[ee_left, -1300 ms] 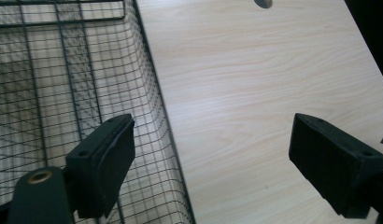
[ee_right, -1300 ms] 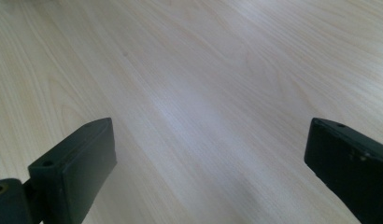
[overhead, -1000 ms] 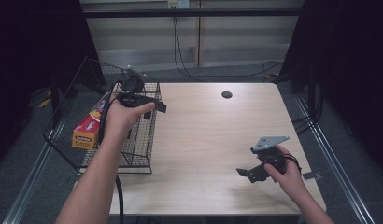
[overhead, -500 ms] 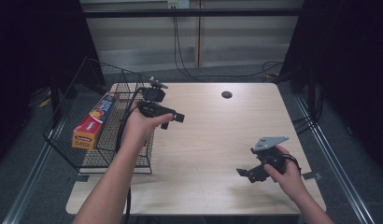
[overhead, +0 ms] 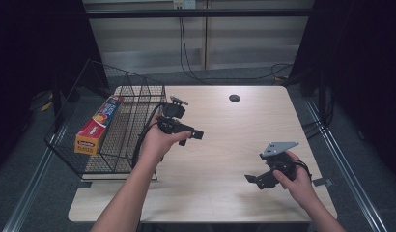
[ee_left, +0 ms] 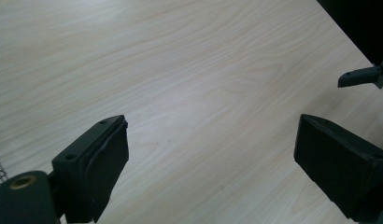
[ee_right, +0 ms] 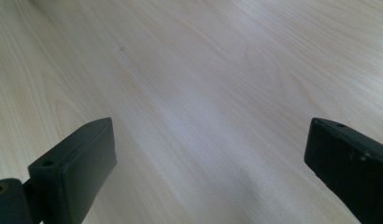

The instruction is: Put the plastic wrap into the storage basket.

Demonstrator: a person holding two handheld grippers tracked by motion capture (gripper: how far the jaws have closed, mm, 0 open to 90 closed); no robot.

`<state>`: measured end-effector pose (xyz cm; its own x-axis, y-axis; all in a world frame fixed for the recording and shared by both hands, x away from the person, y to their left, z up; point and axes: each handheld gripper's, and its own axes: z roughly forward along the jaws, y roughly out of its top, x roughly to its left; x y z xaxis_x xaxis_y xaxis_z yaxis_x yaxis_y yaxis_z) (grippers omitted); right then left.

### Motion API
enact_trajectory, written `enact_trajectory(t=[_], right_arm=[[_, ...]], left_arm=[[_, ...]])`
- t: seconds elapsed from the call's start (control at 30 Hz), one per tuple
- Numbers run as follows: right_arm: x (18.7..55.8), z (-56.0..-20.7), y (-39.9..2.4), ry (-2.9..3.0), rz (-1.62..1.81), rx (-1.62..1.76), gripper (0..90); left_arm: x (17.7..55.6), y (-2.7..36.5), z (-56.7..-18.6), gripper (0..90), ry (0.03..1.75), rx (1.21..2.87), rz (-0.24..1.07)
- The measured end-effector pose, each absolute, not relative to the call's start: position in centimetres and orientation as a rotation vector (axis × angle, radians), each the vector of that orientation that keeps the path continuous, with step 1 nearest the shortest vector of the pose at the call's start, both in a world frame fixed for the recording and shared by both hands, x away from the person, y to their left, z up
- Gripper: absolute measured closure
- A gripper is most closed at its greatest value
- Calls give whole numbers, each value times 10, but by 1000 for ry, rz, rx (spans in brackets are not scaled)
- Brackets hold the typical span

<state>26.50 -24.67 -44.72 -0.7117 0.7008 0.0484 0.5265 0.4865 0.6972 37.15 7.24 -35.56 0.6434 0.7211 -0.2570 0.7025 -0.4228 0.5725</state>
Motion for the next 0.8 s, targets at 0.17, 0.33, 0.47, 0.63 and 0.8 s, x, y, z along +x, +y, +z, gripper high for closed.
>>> enact_trajectory(t=[0.17, 0.33, 0.47, 0.63, 0.8], right_arm=[[265, -448, -247, 2497, 1044, 1056, 17], [265, -448, -248, 2491, 1035, 1060, 18], [264, -448, -247, 2492, 1035, 1061, 18], [265, -449, -248, 2499, 1039, 1056, 18], [265, -450, -248, 2496, 1031, 1061, 18]], left_arm=[[367, 68, -366, 102, 1061, 2217, 7], [363, 62, -377, 103, 1047, 2219, -16], [359, 59, -384, 102, 1033, 2220, -27], [353, 56, -392, 103, 1015, 2224, -39], [346, 51, -404, 104, 1022, 2209, -41]])
